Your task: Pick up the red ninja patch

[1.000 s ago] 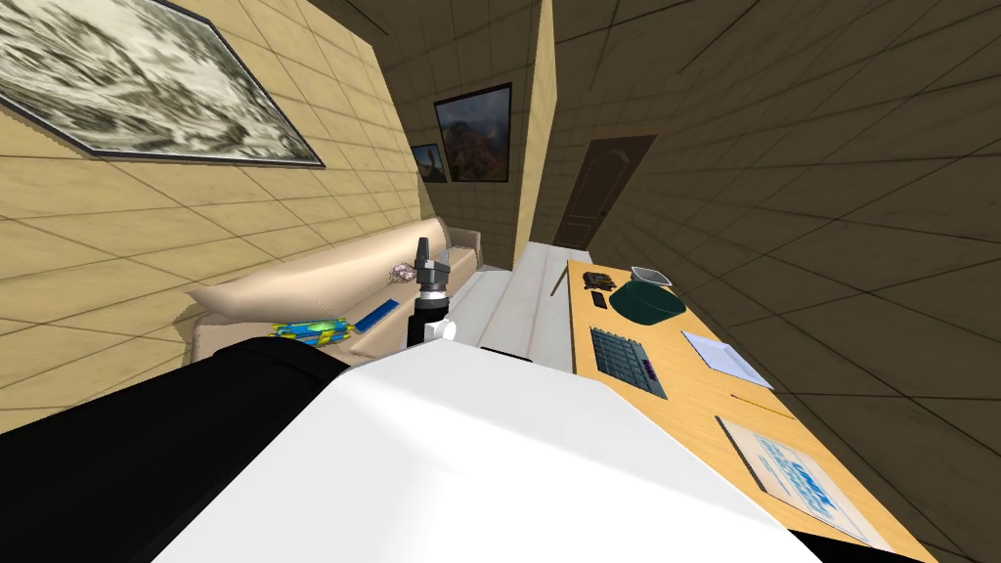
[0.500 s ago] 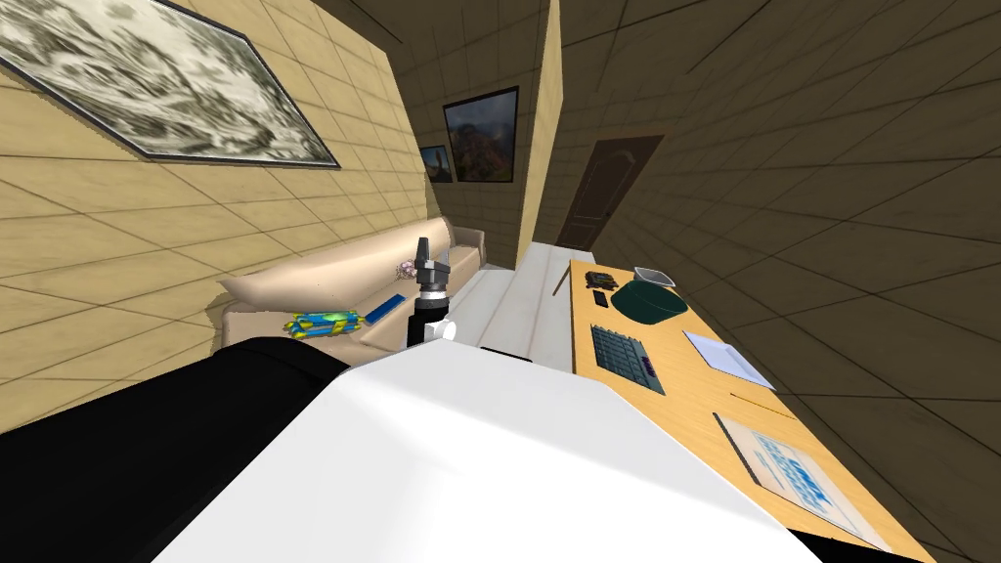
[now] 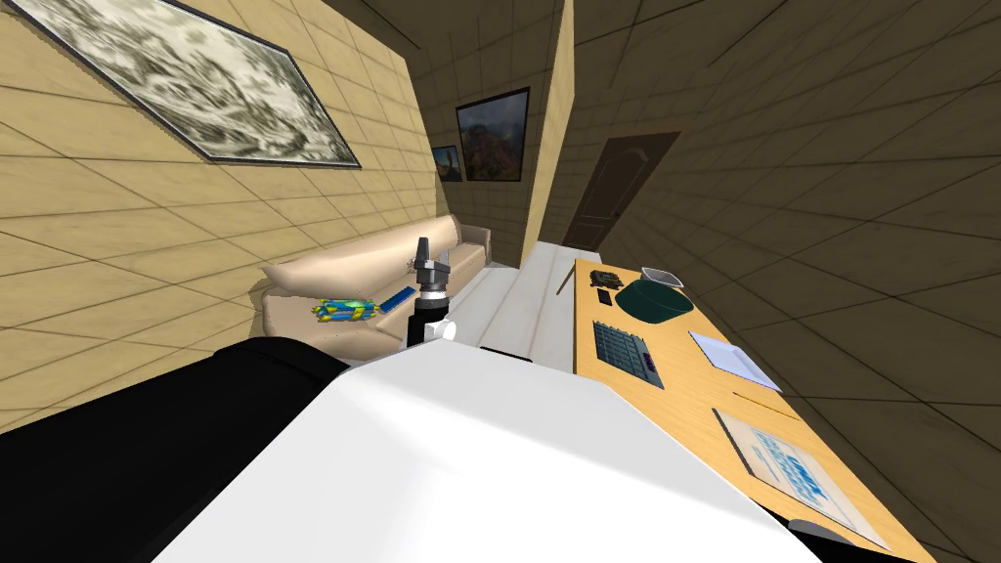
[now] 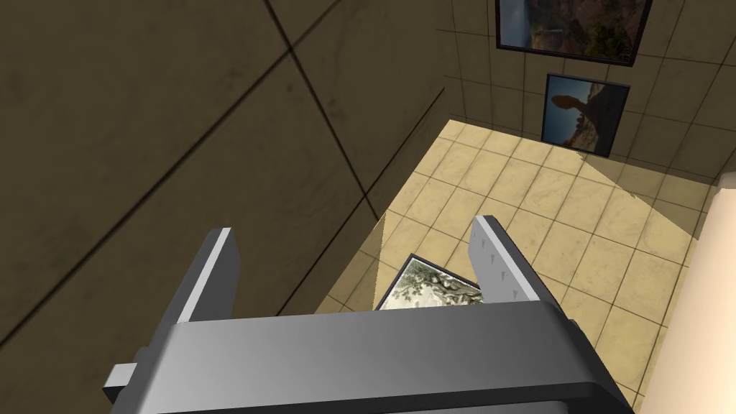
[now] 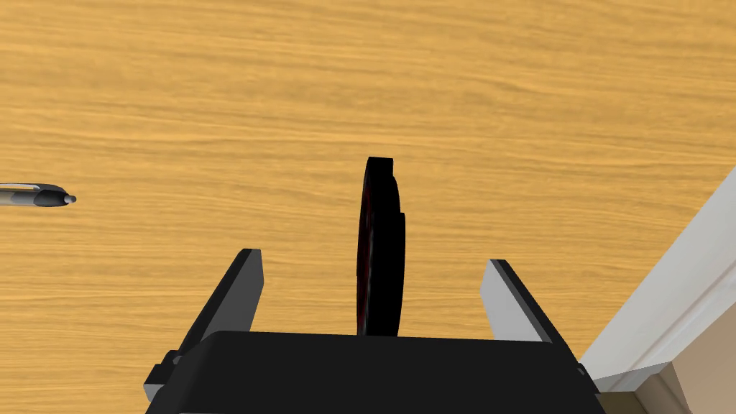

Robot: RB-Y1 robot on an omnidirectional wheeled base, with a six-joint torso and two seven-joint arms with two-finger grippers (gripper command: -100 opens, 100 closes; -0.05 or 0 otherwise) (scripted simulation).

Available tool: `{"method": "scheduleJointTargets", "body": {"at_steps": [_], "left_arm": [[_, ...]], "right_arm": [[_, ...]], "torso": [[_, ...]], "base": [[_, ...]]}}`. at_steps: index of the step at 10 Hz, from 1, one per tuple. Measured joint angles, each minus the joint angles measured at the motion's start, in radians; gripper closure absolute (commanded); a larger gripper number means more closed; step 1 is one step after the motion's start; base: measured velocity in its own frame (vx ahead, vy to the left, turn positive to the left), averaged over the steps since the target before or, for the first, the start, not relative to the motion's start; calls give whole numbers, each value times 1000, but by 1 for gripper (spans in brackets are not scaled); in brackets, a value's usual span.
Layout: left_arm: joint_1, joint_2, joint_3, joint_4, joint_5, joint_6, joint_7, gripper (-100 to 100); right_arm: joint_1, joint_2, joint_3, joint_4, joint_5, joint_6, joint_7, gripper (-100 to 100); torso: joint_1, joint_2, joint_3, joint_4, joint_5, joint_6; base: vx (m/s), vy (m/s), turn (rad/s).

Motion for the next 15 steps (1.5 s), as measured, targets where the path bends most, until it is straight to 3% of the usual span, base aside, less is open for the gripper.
{"method": "scheduleJointTargets", "body": {"at_steps": [4, 7, 9, 10, 14, 15], "left_arm": [[0, 0, 0, 0, 0, 0, 0, 0], [0, 0, 0, 0, 0, 0, 0, 0], [0, 0, 0, 0, 0, 0, 0, 0], [0, 0, 0, 0, 0, 0, 0, 0], [0, 0, 0, 0, 0, 0, 0, 0], [0, 0, 0, 0, 0, 0, 0, 0]], "right_arm": [[-41, -1, 14, -2, 47, 2, -97, -100], [-96, -3, 28, -2, 108, 1, -177, -100], [-108, -6, 36, -14, 131, 7, -233, -100], [-107, -6, 36, -15, 131, 7, -238, 100], [-107, -7, 36, -13, 131, 8, -239, 100], [-107, -7, 35, -13, 131, 8, -239, 0]], "torso": [[0, -4, -3, -1, 0, 0], [-1, -1, -1, 0, 0, -1], [1, -3, -2, -1, 0, 0], [0, -6, -3, -1, 0, 0], [-1, -8, -5, -2, -1, -1], [-1, -8, -5, -2, -1, -1]], "base": [[-82, 4, 88], [-116, -1, 78], [-45, 13, -11], [-6, 1, 0], [0, 0, 0], [0, 0, 0]]}}
